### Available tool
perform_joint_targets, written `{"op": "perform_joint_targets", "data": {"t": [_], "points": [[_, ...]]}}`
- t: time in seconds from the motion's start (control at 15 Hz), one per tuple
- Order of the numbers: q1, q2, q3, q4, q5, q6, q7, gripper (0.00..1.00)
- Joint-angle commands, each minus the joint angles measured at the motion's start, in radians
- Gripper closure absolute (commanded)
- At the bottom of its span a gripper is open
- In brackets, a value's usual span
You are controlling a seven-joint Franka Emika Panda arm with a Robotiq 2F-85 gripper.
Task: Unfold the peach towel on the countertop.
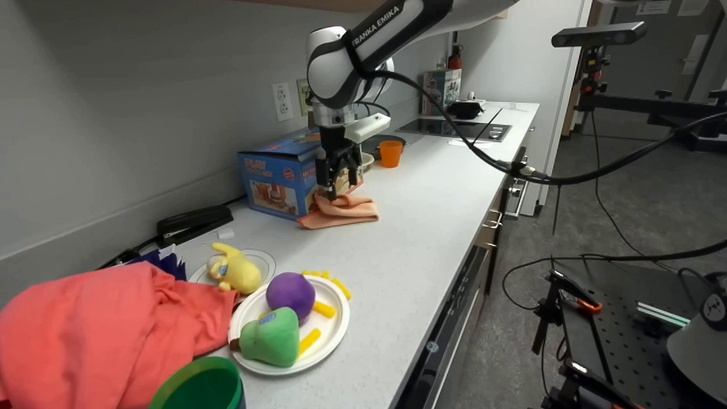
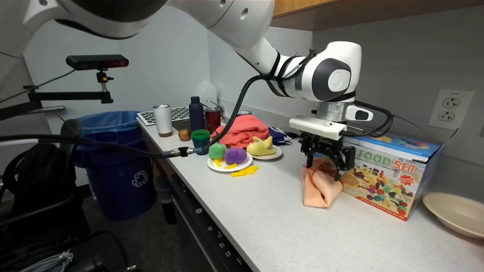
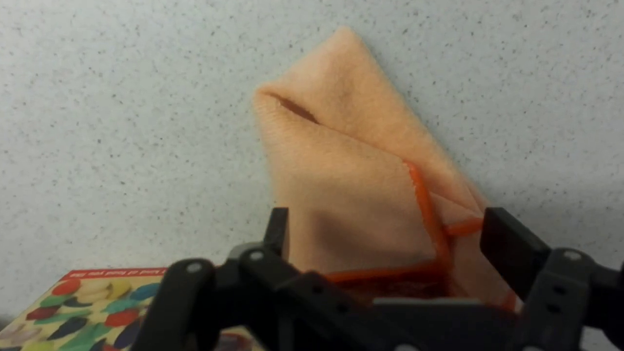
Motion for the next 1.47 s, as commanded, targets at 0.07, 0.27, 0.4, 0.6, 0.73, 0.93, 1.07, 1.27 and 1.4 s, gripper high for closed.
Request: {"op": "perform_joint_targets", "data": {"t": [0.07, 0.27, 0.4, 0.6, 0.73, 0.93, 1.07, 1.27, 1.4], "points": [[-0.035, 0.089, 0.016, 0.091, 0.046, -0.048, -0.031, 0.0], [-0.055, 0.102, 0.027, 0.08, 0.086, -0.079, -0.04, 0.0], [-0.064, 0.098, 0.03, 0.06, 0.105, -0.108, -0.049, 0.0], [-0.073, 0.066, 0.03, 0.021, 0.117, -0.142, -0.067, 0.0], [-0.079, 0.05, 0.023, 0.008, 0.117, -0.158, -0.077, 0.0], [-0.073, -0.027, -0.003, -0.098, 0.081, -0.121, -0.078, 0.0], [-0.063, -0.066, -0.025, -0.159, 0.044, -0.089, -0.079, 0.0], [-0.05, -0.133, -0.035, -0.233, -0.014, -0.027, -0.085, 0.0], [-0.039, -0.186, -0.024, -0.286, -0.035, 0.022, -0.103, 0.0]]}}
